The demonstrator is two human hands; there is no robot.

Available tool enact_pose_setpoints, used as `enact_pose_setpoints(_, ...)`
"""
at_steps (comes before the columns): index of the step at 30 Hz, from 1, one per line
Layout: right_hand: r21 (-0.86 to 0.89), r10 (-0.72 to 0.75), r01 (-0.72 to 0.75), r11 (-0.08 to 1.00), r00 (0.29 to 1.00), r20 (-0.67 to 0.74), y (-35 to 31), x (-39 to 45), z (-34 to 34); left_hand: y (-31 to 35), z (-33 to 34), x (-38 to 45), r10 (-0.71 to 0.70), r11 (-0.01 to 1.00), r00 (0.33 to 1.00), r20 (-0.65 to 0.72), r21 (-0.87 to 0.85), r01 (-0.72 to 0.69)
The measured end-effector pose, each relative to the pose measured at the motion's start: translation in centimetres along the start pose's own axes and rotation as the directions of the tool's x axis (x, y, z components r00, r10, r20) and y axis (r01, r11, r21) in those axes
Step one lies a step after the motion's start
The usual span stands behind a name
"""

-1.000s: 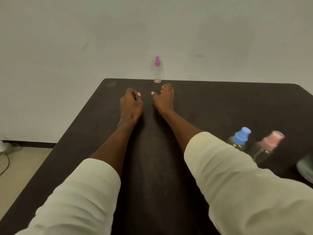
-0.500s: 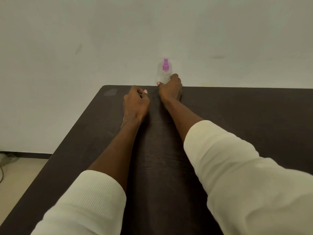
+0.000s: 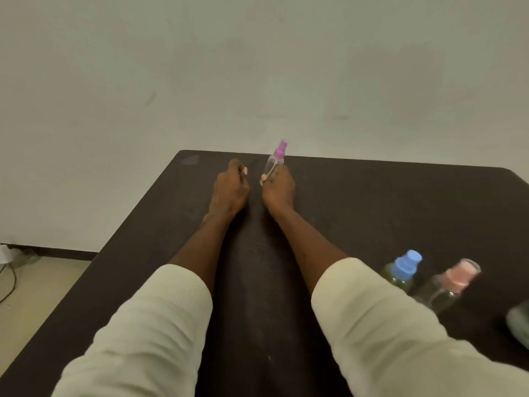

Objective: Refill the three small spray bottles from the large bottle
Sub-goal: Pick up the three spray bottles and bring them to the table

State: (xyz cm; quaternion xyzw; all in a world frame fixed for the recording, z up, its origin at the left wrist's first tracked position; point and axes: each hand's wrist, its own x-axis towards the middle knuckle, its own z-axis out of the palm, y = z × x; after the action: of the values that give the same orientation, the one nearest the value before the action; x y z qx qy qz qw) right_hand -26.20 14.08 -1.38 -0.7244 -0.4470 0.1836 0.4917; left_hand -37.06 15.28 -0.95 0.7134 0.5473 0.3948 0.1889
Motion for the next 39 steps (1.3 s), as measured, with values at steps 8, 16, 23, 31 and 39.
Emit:
enact_pose_setpoints(8,0.008,-0.099,0.099,0.995,0.991,0.085,0.8,-13.1,-6.4,4.0,-2.6,-11.9,-0.116,0.982,0.993,-0.016,-0.153,0.112)
enact_pose_setpoints(16,-0.111,-0.123,0.128,0.986,0.991,0.051,2.6,-21.2,-13.2,10.0,-2.1,-21.6,-0.387,0.9,0.921,-0.055,-0.24,0.364)
enact_pose_setpoints(23,-0.125,-0.125,0.122,0.985,0.992,-0.014,4.3,-23.2,-16.3,12.1,-1.6,-24.7,-0.307,0.91,0.95,-0.054,-0.308,0.276)
enact_pose_setpoints(31,-0.09,-0.073,0.063,0.994,0.992,-0.106,4.5,-23.2,-16.6,11.2,-1.2,-24.3,-0.252,0.927,0.967,-0.044,-0.297,0.228)
enact_pose_setpoints(39,-0.03,-0.049,0.046,0.998,0.992,-0.116,4.7,-23.6,-16.6,11.4,-1.3,-24.5,-0.248,0.925,0.966,-0.075,-0.314,0.213)
